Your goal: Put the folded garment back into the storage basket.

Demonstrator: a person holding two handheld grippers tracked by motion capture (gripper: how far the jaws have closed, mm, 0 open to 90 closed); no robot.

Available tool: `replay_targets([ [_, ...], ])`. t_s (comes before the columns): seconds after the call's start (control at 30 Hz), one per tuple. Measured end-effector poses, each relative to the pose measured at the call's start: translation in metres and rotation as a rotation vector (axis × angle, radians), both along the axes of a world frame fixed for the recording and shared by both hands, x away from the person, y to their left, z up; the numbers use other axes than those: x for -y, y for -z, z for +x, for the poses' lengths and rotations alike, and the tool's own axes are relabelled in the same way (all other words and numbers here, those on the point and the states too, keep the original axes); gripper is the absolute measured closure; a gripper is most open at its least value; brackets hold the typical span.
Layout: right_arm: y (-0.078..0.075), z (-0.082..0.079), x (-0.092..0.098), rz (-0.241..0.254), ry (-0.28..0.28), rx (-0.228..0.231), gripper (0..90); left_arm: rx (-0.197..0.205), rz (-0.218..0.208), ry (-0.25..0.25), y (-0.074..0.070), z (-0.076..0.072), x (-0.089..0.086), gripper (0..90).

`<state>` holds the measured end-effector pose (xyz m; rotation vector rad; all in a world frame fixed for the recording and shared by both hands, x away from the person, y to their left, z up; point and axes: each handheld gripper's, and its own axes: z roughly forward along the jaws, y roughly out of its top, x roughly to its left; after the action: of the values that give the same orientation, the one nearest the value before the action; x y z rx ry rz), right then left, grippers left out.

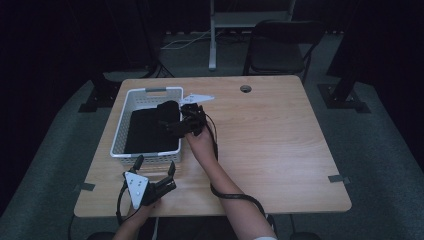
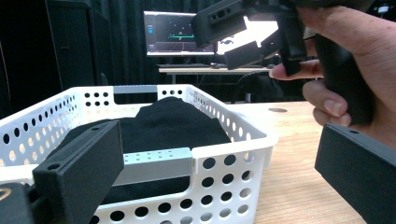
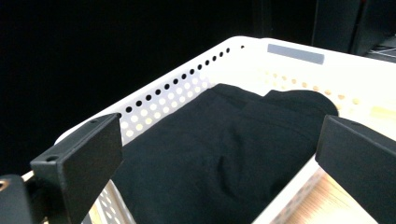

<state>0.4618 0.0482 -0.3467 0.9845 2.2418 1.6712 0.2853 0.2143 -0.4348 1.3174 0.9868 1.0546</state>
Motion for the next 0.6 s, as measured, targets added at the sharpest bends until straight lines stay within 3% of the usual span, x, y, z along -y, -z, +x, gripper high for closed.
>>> replay_targets([
  [0.6, -0.002, -0.010, 0.026, -0.013, 0.046, 0.021, 1.0, 0.001, 0.000, -0.001, 0.000, 0.000, 0.000, 2.4],
])
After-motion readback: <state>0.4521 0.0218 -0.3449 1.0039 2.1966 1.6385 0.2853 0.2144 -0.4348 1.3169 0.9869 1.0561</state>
